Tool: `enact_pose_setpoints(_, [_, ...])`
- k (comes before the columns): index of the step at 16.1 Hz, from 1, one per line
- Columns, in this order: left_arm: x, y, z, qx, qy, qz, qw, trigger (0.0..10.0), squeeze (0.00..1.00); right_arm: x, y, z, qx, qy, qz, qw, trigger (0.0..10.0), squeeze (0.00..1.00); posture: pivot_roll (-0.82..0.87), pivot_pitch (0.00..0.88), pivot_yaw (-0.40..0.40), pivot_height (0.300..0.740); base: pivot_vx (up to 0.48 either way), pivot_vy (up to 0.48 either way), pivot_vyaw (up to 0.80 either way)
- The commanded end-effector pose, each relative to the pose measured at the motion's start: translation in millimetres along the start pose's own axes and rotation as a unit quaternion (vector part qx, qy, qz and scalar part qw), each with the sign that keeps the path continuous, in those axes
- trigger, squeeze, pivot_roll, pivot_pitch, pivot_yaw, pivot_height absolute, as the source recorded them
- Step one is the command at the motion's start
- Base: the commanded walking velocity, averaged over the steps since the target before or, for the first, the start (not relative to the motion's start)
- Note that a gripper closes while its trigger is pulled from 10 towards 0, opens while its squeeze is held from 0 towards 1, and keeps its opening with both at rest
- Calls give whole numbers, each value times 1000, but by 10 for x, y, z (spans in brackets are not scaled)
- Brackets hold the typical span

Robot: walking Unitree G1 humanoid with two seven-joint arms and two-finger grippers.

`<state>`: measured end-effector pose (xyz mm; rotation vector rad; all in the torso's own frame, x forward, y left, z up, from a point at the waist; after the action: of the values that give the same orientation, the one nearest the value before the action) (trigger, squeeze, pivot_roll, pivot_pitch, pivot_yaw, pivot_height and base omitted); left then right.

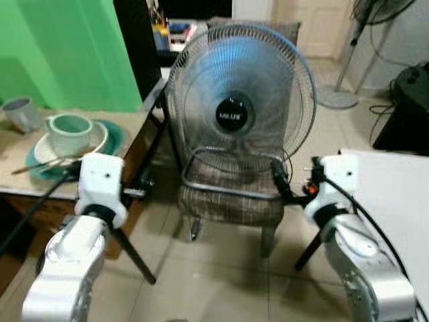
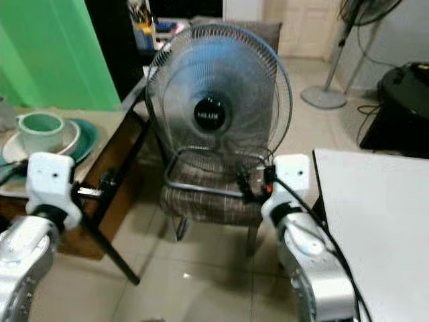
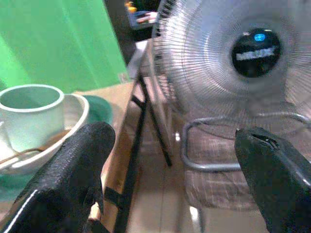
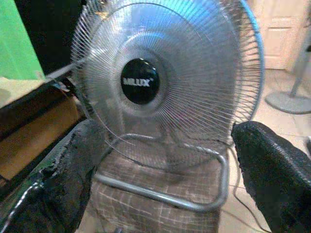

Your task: Setting the table

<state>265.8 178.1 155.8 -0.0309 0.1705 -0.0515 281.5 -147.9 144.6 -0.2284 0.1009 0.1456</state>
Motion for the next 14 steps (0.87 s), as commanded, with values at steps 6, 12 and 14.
enact_pose_setpoints(6, [32,13,80,7,-11,-8,1000,10000,0,3,-10,-32,-2,15,-11,1000,10000,1000,-7,0,70,740,0,288,0])
enact_pose_setpoints(12, [42,21,89,6,-14,-4,1000,10000,0,16,40,-14,27,9,1,1000,10000,1000,2,0,66,740,0,286,0])
enact_pose_setpoints(14, [37,12,93,12,-16,-6,1000,10000,0,18,39,-13,26,9,0,1000,10000,1000,2,0,66,740,0,0,0])
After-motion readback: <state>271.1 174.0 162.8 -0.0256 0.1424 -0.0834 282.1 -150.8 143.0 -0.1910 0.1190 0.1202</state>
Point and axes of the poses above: a point about 5 cm out from each wrist's last joint towards the gripper, its own x axis pointing out of the wrist towards the gripper, its own z axis along the axis of the wrist's last joint, y = z × x, the point moved 4 cm from there along x, pointing out of the wrist towards the gripper, and after that the axes turned 13 degrees about -x, right-handed, at the moved point
